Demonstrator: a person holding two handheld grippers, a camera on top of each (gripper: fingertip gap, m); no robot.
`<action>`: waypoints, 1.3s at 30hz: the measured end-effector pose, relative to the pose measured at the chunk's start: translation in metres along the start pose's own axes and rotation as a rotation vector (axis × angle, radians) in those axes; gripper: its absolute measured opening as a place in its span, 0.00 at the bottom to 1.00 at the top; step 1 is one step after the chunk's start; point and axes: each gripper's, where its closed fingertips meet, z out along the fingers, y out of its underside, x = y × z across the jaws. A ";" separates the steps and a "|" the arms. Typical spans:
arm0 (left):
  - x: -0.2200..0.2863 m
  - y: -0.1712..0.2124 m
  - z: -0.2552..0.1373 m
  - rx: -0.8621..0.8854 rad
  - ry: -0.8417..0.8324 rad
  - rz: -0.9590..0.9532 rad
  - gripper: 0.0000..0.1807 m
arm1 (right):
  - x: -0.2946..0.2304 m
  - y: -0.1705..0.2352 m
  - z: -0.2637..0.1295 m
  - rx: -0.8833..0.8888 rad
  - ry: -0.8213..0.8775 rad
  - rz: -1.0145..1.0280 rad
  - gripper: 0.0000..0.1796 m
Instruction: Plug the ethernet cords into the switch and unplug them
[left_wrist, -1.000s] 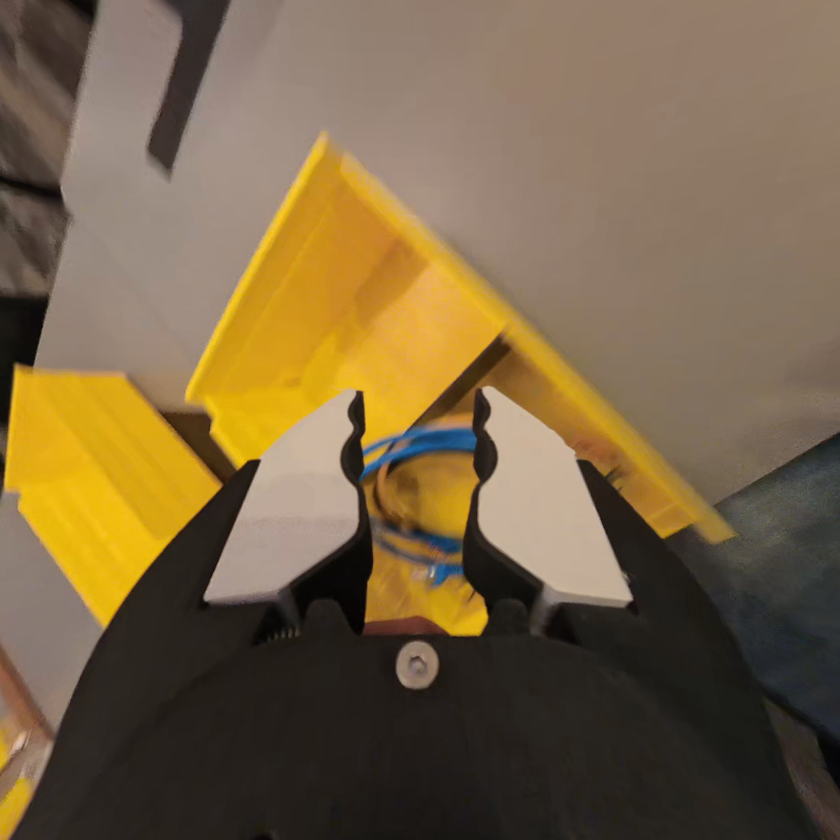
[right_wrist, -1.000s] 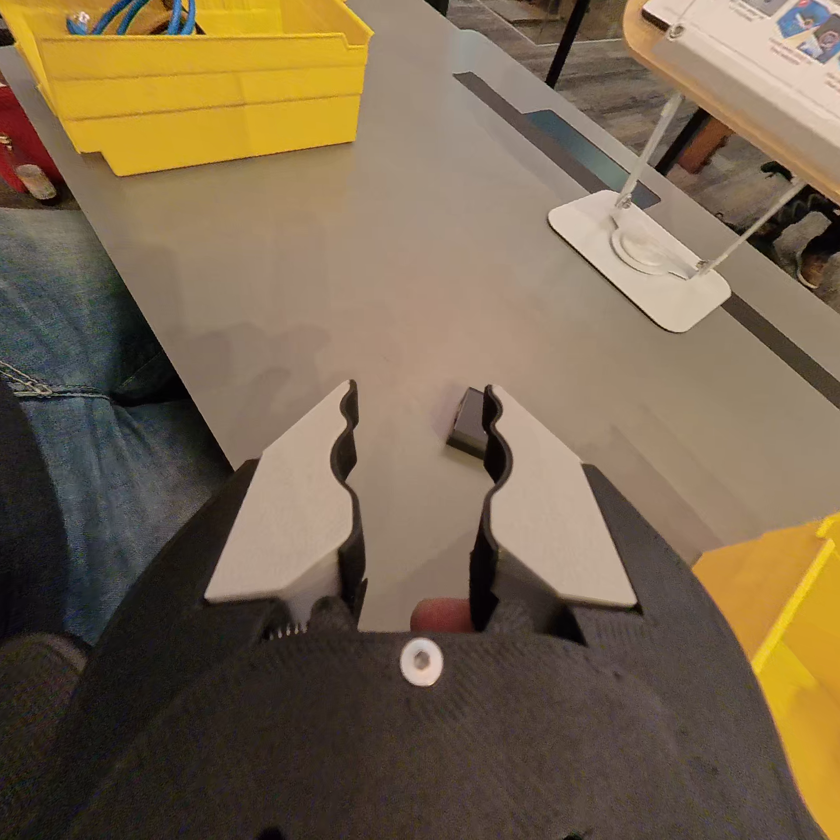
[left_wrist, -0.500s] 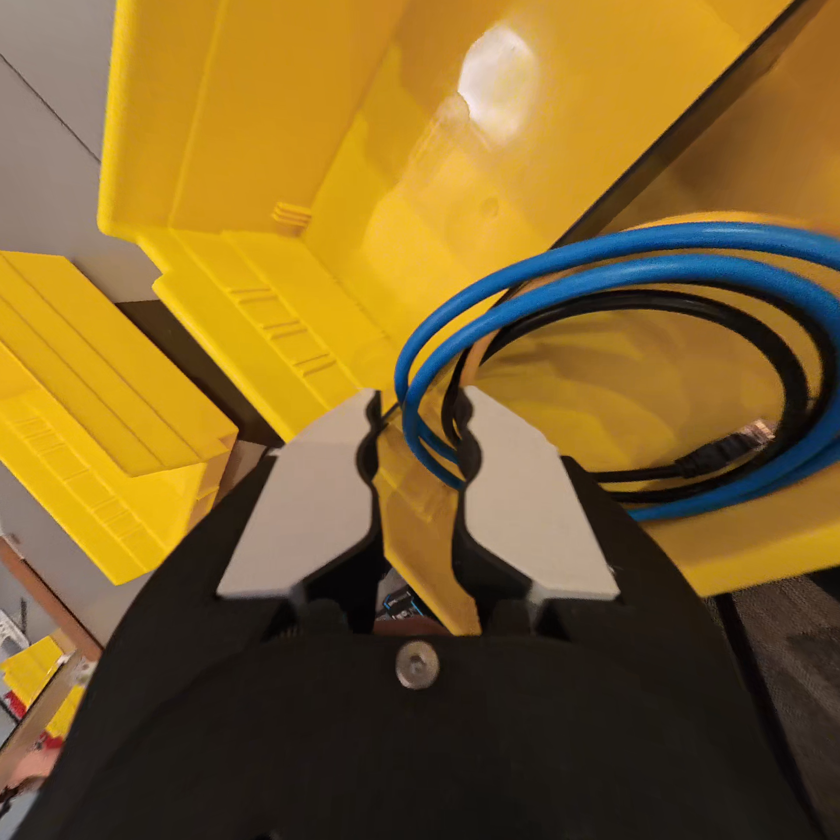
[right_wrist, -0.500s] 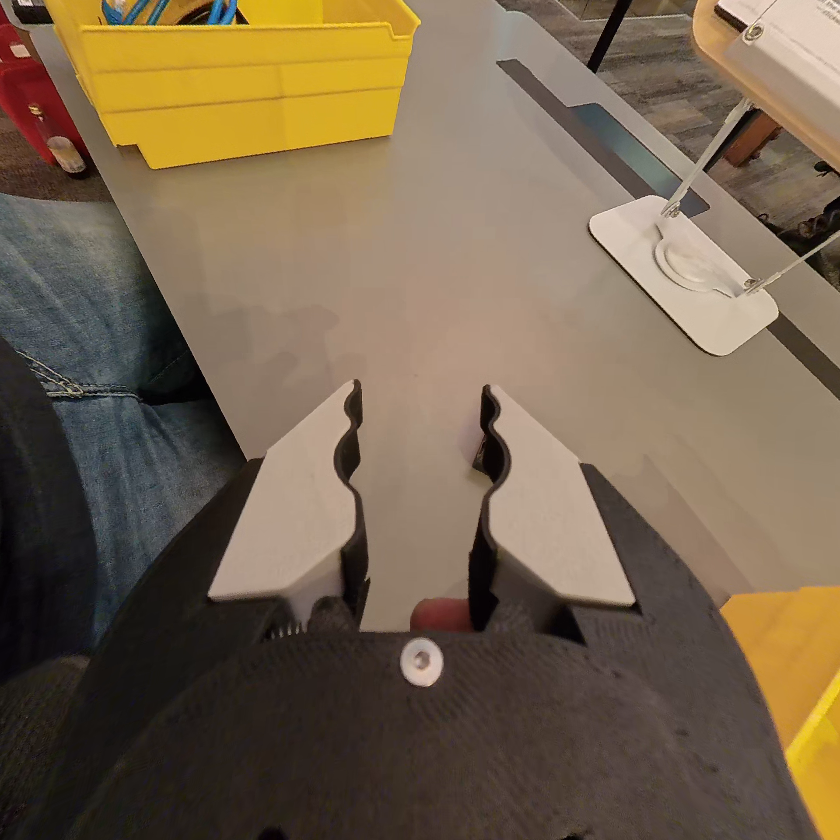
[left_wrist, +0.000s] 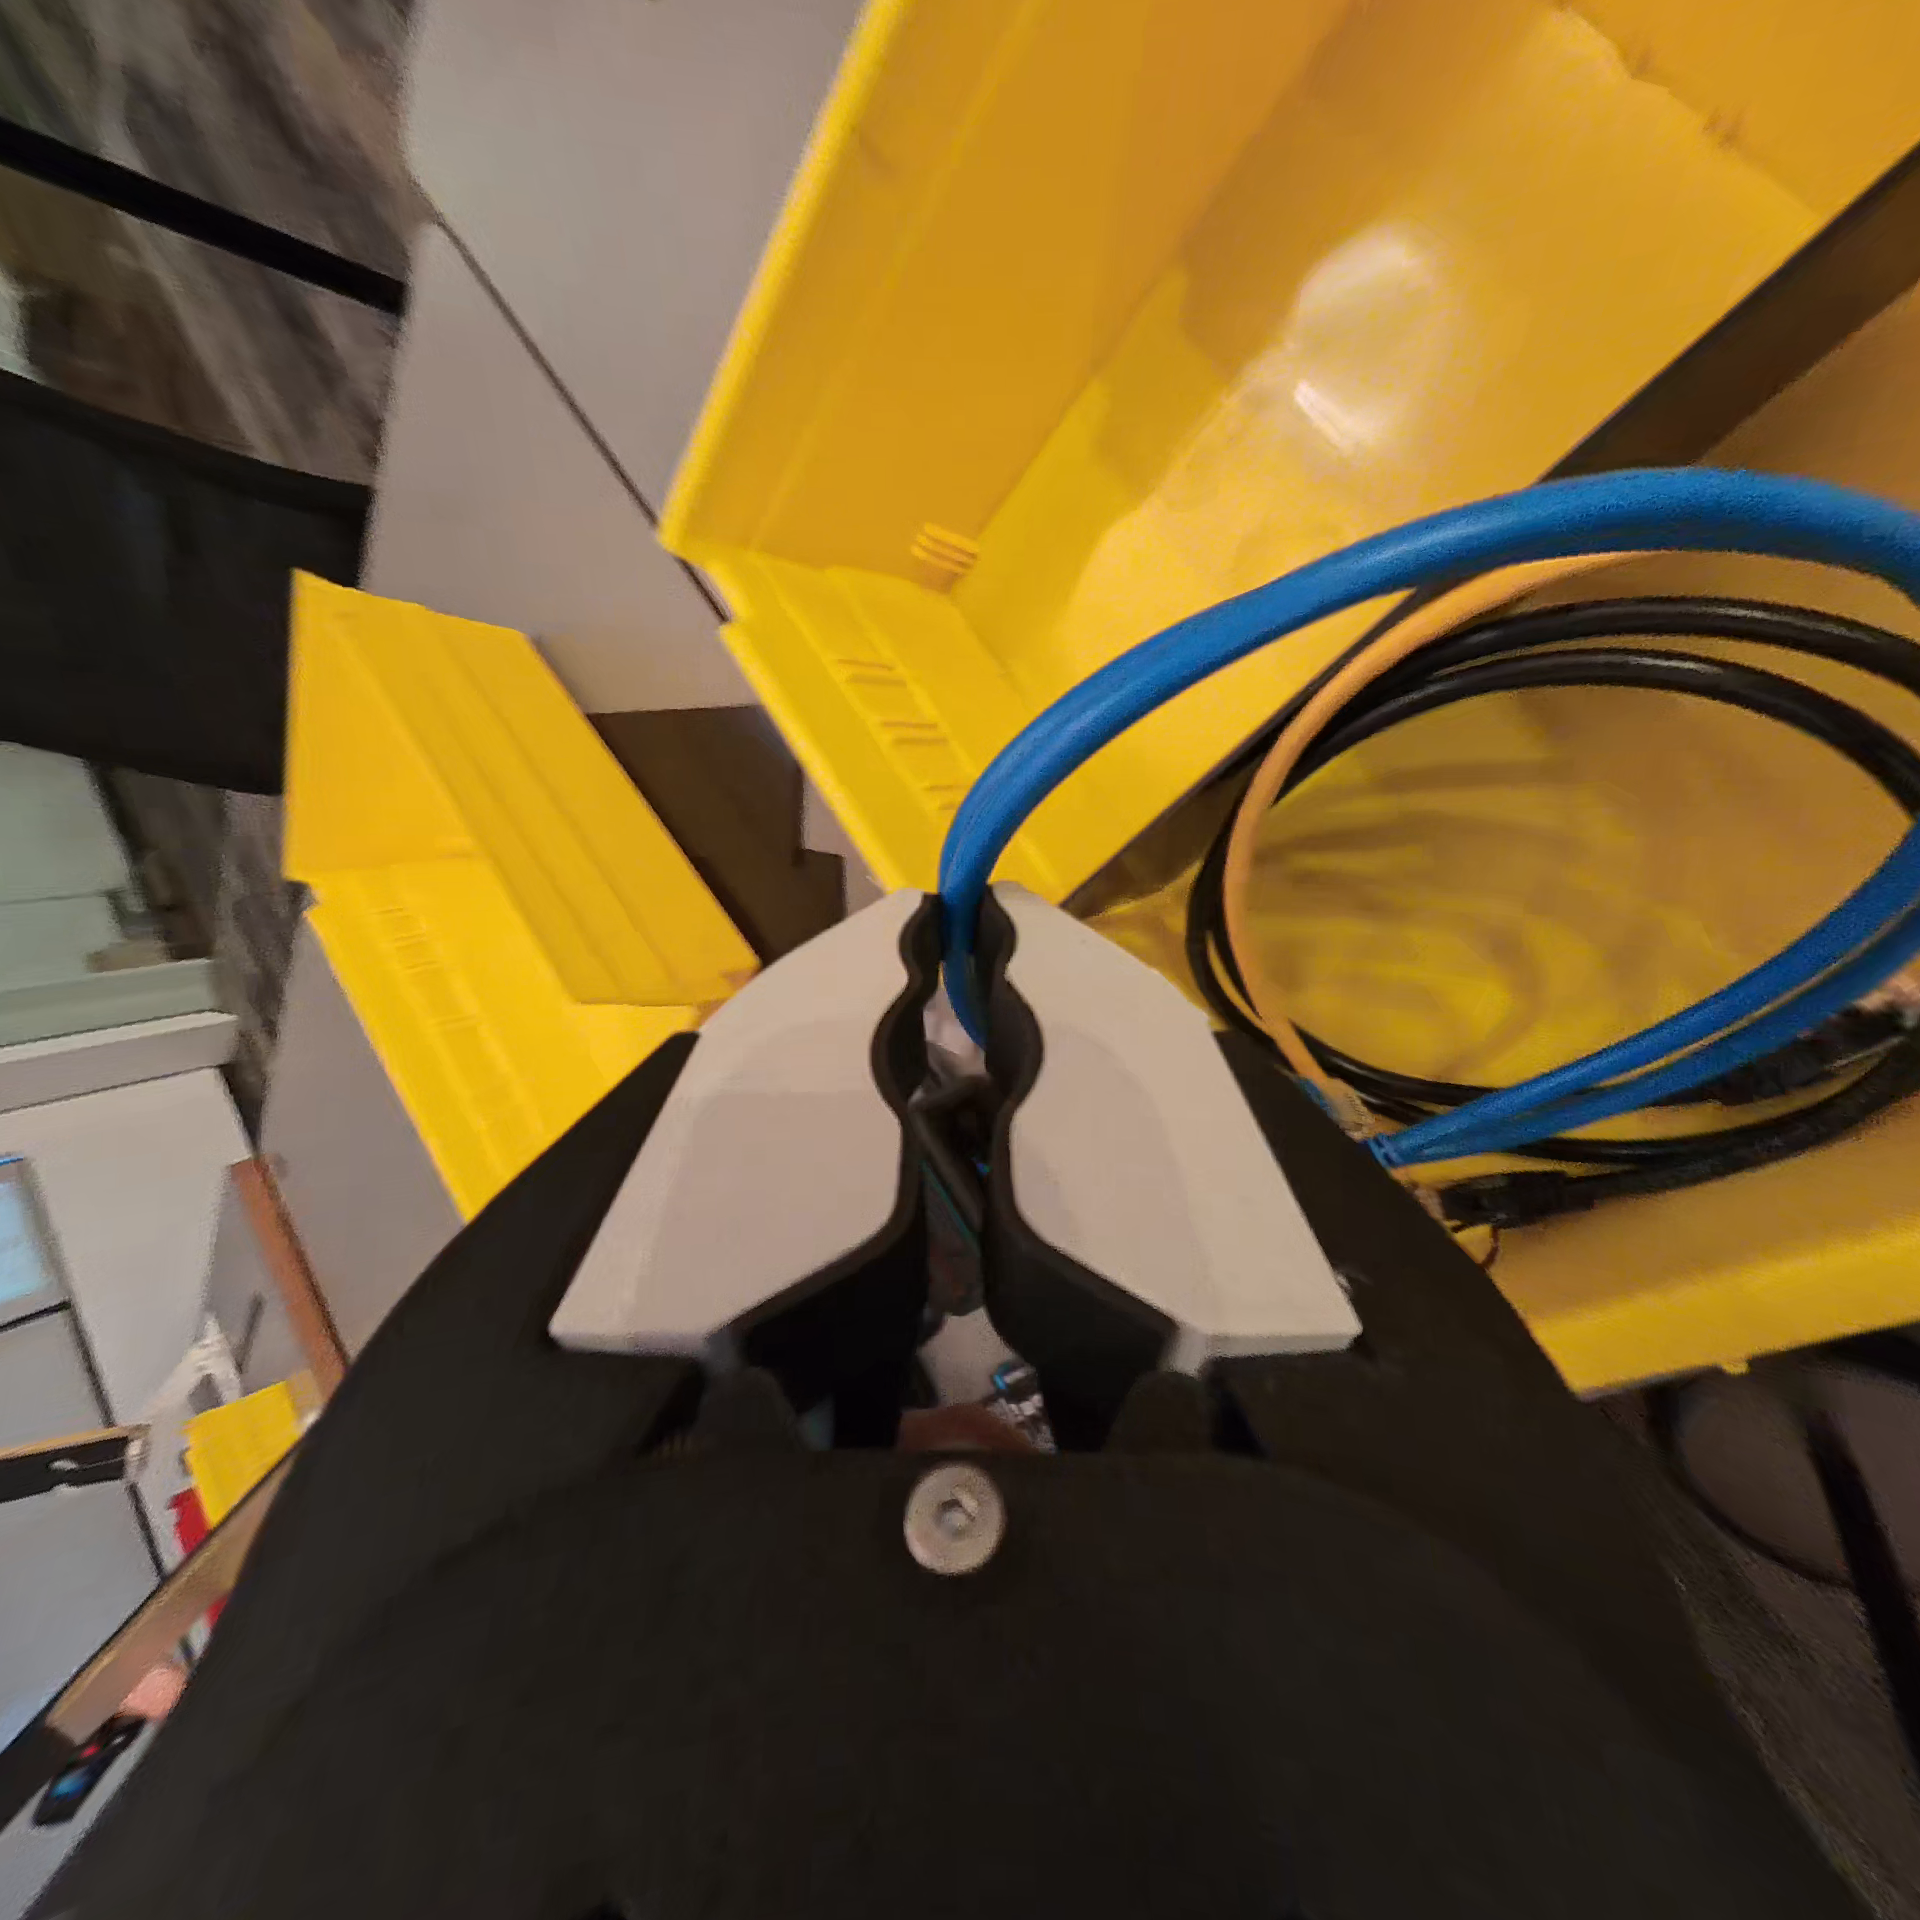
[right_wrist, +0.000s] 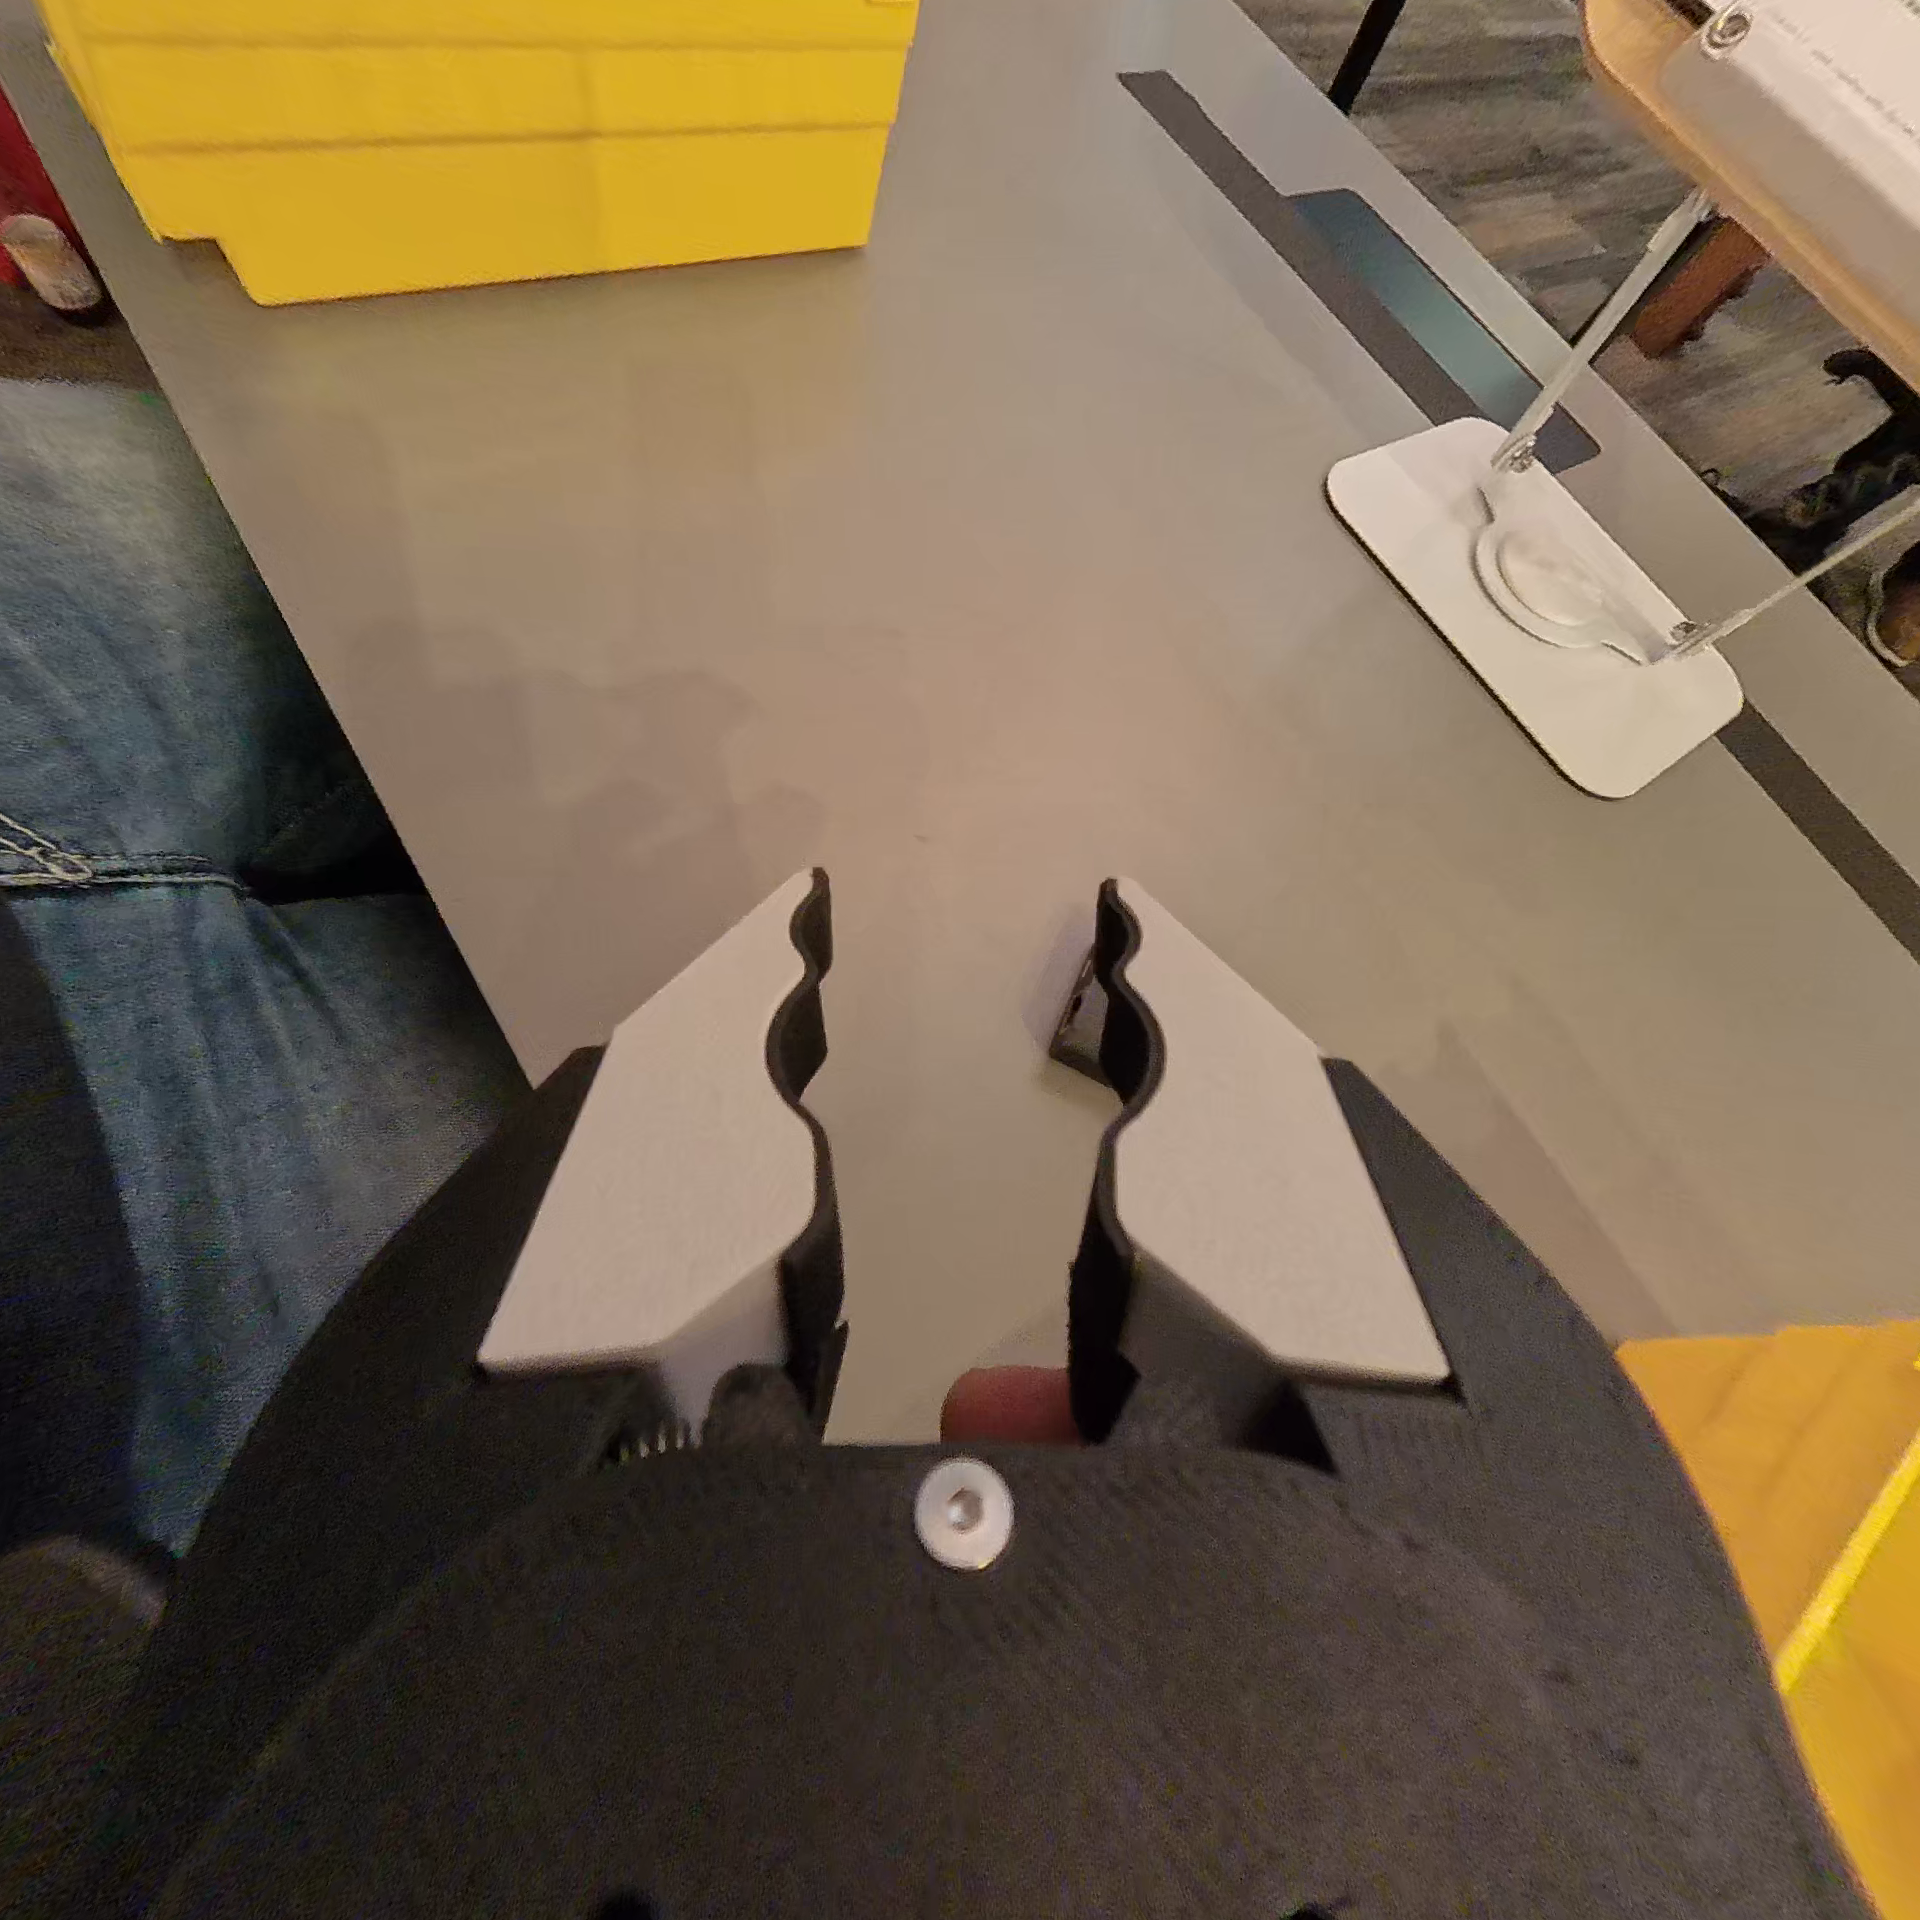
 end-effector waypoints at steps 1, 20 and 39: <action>-0.007 -0.004 -0.010 0.023 -0.036 0.002 0.04 | -0.001 -0.001 0.001 0.004 -0.011 0.002 0.28; 0.035 -0.240 -0.171 0.644 -0.010 0.539 0.03 | -0.009 -0.119 0.046 0.257 -0.320 0.065 0.26; 0.190 -0.360 -0.172 0.854 0.245 0.797 0.08 | -0.037 -0.147 0.106 0.396 -0.770 0.212 0.00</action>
